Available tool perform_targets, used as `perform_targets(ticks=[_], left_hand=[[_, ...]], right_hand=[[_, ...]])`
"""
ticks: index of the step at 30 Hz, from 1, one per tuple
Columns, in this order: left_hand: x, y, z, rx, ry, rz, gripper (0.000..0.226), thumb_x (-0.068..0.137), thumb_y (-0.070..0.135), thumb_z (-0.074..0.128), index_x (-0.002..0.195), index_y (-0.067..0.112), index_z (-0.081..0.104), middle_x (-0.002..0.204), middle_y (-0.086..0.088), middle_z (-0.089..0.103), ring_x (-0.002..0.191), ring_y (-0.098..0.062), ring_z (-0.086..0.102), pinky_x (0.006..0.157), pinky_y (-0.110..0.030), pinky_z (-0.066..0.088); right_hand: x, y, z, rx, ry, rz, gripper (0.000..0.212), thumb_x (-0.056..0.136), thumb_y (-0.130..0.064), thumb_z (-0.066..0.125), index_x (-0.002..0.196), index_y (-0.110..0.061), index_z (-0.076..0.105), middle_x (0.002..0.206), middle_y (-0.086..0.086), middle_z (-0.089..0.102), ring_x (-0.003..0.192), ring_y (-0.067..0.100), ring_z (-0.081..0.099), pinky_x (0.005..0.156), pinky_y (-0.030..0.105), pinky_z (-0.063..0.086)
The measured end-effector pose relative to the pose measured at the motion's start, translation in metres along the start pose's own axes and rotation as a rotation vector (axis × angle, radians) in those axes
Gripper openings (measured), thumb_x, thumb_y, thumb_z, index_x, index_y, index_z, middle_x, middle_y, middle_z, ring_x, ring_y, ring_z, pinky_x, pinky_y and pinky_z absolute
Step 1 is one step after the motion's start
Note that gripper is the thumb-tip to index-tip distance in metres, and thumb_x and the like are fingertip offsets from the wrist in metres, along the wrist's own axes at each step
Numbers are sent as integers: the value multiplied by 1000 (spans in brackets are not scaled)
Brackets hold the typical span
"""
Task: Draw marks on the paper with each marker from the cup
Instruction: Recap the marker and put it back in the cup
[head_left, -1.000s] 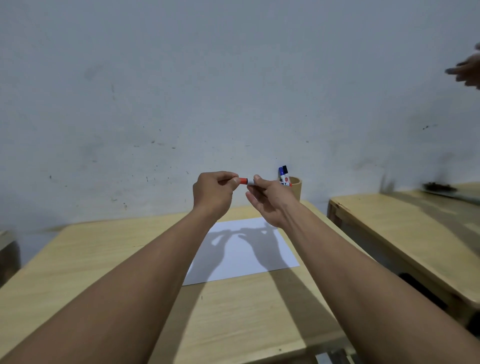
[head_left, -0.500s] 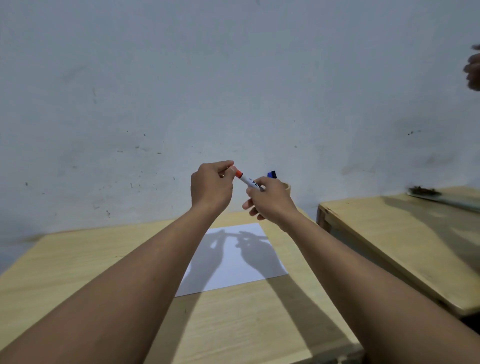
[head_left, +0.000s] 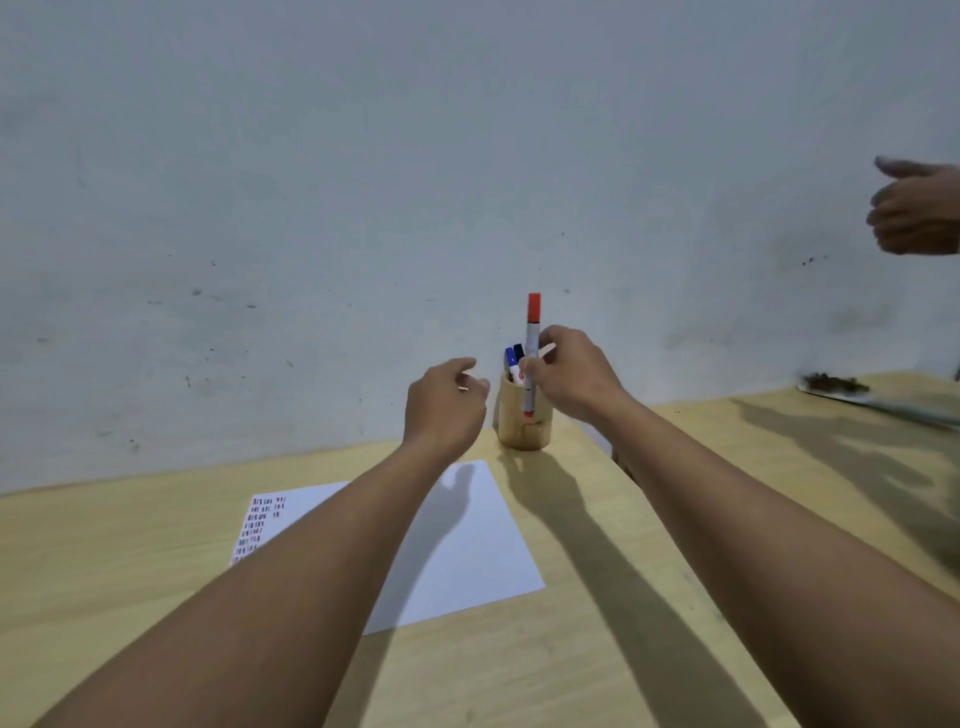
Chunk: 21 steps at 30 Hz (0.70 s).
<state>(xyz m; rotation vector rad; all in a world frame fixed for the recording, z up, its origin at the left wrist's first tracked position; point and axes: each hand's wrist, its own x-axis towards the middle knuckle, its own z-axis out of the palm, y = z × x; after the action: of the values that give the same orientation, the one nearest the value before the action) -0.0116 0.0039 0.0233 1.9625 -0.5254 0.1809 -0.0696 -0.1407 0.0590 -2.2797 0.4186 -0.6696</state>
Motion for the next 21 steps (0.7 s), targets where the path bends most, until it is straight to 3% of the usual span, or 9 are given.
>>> perform_targets(ticks=[3, 5, 9, 14, 17, 19, 21], left_hand=[[9, -15, 29, 34, -93, -29, 56, 92, 33, 67, 144, 21, 52, 127, -3, 65, 111, -20, 63, 94, -31, 49], [17, -23, 46, 46, -144, -59, 71, 88, 36, 71, 151, 23, 40, 134, -5, 60, 119, -23, 59, 100, -39, 49], [36, -36, 72, 87, -211, -103, 93, 81, 41, 77, 157, 19, 28, 147, -8, 51, 133, -27, 50, 107, -44, 44], [52, -41, 96, 84, -208, -78, 73, 76, 37, 82, 138, 19, 49, 129, -5, 64, 112, -25, 60, 92, -39, 52], [57, -46, 106, 63, -210, -84, 63, 74, 37, 80, 129, 21, 53, 118, -1, 67, 99, -22, 64, 83, -39, 56], [58, -50, 109, 25, -188, -92, 53, 78, 32, 76, 125, 21, 55, 109, 2, 67, 84, -15, 63, 65, -28, 54], [57, -54, 112, -27, -163, -90, 50, 81, 27, 75, 126, 21, 56, 104, 7, 63, 78, -9, 60, 55, -18, 44]], right_hand=[[27, 15, -3, 5, 77, 11, 24, 100, -20, 60, 123, -17, 54, 101, 5, 68, 71, 7, 59, 57, 25, 43], [43, 22, -1, -10, 125, 13, 28, 100, -18, 61, 126, -16, 52, 103, 3, 65, 75, 11, 61, 61, 27, 46], [67, 39, 9, -73, 164, 26, 18, 99, -20, 63, 115, -21, 54, 102, 0, 63, 90, 23, 66, 79, 39, 58], [82, 55, 22, -98, 121, 83, 18, 101, -31, 59, 112, -17, 62, 100, 3, 69, 88, 24, 69, 83, 44, 59], [89, 64, 31, -147, 72, 130, 25, 99, -36, 63, 96, -12, 67, 81, 1, 65, 75, 22, 65, 68, 34, 55], [92, 67, 35, -165, 55, 173, 30, 97, -37, 66, 91, -8, 72, 72, 2, 62, 68, 23, 63, 60, 31, 48], [93, 69, 38, -164, 69, 193, 29, 96, -34, 69, 97, -6, 73, 80, 4, 66, 74, 25, 66, 66, 33, 52]])
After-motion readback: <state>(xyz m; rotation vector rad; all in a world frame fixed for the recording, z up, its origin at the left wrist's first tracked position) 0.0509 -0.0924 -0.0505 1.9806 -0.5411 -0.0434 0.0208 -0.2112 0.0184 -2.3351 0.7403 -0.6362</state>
